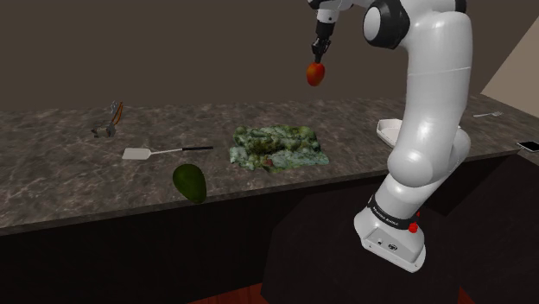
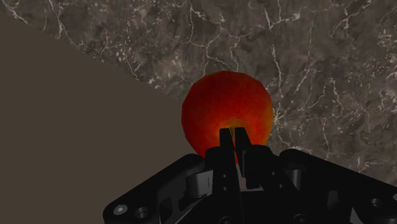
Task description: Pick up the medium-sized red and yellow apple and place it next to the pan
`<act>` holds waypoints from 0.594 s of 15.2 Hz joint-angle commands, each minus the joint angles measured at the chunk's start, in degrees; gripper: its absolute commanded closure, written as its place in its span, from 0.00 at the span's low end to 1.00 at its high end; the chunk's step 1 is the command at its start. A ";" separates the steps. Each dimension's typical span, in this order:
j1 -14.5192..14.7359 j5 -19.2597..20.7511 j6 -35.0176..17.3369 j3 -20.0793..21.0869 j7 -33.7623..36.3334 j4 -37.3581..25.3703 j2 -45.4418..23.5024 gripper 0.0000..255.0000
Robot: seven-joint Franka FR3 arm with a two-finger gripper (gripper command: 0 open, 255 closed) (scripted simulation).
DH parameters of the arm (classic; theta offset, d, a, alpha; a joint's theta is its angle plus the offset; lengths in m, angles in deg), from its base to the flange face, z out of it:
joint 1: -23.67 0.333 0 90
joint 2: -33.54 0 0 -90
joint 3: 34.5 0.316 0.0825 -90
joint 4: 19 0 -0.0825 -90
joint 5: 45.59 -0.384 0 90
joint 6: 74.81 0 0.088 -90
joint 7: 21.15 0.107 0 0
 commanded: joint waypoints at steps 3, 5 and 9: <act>-0.44 -0.07 3.13 -0.06 0.05 -3.40 -0.27 1.00; -0.76 -0.18 4.86 -0.07 0.05 -5.46 -0.59 1.00; -1.57 -0.54 8.52 -0.05 0.04 -10.08 -1.54 1.00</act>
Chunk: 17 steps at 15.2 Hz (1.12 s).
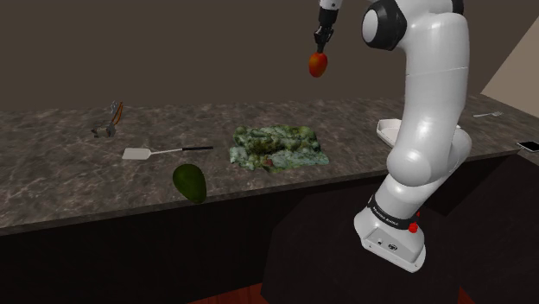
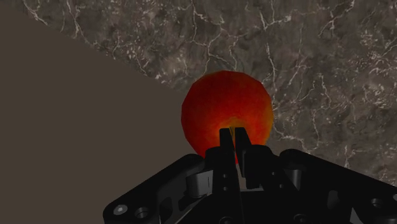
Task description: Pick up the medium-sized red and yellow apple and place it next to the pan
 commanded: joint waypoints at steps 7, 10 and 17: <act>-2.61 -0.07 2.89 -0.93 -3.22 -1.67 1.27 1.00; -4.44 0.20 1.74 -1.92 -6.54 1.41 3.25 1.00; -9.89 -0.24 0.58 -4.24 -14.71 4.62 5.22 1.00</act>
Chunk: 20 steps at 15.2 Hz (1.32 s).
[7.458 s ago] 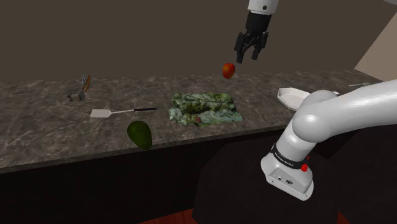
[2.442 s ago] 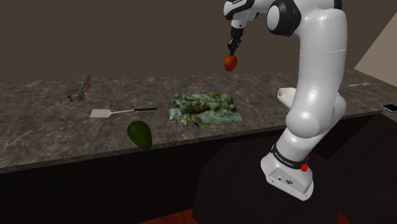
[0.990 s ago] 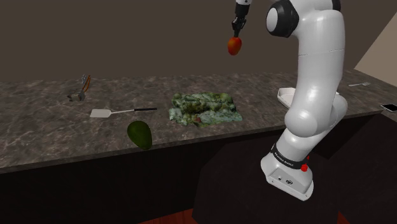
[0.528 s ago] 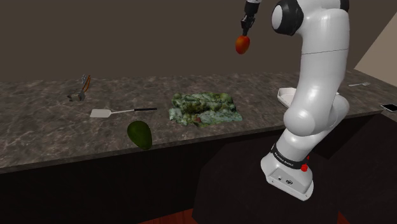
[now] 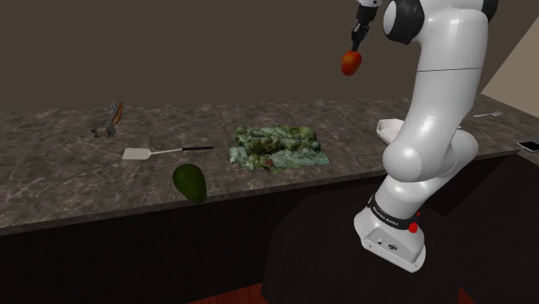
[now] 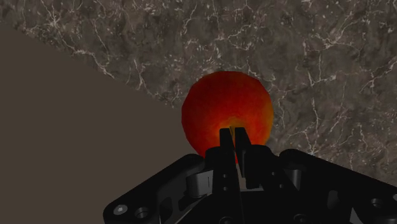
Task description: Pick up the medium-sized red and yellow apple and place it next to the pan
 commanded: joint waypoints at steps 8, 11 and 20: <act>-7.52 -1.96 -0.33 -2.25 -9.61 -0.35 -1.12 1.00; -6.85 -1.62 -3.02 -2.25 -9.60 3.01 -0.43 1.00; -5.57 -1.27 -10.43 -2.10 -9.74 11.34 0.49 1.00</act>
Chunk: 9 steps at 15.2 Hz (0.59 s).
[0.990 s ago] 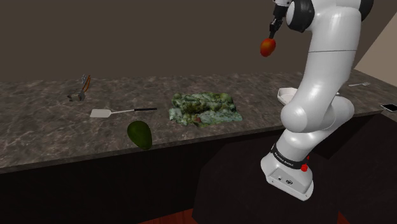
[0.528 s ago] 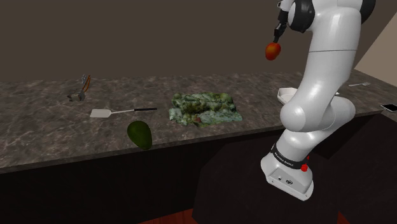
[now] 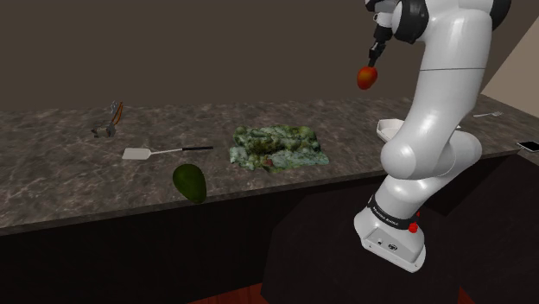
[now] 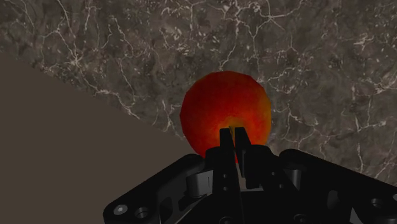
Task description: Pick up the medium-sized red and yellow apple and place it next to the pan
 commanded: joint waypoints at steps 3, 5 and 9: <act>0.51 -0.02 -3.25 0.14 0.02 3.34 0.12 1.00; 0.64 -0.11 -4.74 0.21 -0.08 4.78 0.04 1.00; 0.81 -0.41 -7.66 0.39 -0.32 7.43 -0.30 1.00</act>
